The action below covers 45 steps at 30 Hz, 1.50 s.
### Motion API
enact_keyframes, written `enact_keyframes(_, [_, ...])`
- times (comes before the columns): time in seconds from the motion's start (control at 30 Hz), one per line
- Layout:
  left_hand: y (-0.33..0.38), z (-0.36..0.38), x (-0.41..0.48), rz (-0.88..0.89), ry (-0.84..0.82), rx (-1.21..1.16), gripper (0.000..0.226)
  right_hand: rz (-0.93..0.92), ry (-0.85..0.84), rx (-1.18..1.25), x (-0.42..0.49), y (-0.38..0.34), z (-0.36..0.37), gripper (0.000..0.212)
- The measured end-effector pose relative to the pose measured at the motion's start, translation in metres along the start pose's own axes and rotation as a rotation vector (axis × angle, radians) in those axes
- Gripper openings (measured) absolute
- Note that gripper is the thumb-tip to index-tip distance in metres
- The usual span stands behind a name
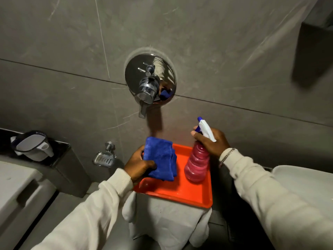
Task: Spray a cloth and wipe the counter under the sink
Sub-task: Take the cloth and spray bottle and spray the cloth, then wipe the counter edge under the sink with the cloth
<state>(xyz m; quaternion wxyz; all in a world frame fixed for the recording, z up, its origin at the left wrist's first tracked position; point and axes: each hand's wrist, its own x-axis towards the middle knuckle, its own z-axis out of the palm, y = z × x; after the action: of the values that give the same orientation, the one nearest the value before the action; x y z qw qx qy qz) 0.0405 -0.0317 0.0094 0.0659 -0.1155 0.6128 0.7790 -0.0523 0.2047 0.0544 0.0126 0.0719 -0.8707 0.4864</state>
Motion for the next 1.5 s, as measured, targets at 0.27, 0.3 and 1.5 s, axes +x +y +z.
enact_keyframes(0.27, [-0.033, -0.025, -0.028, -0.084, 0.023, -0.046, 0.059, -0.089, 0.117, -0.127, 0.021, 0.032, 0.037, 0.040])
enact_keyframes(0.3, [-0.033, -0.026, -0.028, -0.092, 0.020, -0.069, 0.059, -0.102, 0.135, -0.121, 0.022, 0.032, 0.037, 0.038])
enact_keyframes(1.5, [-0.095, 0.352, -0.103, 0.181, -0.925, 0.263, 0.062, 0.454, 0.904, 0.948, -0.349, 0.120, -0.177, 0.060])
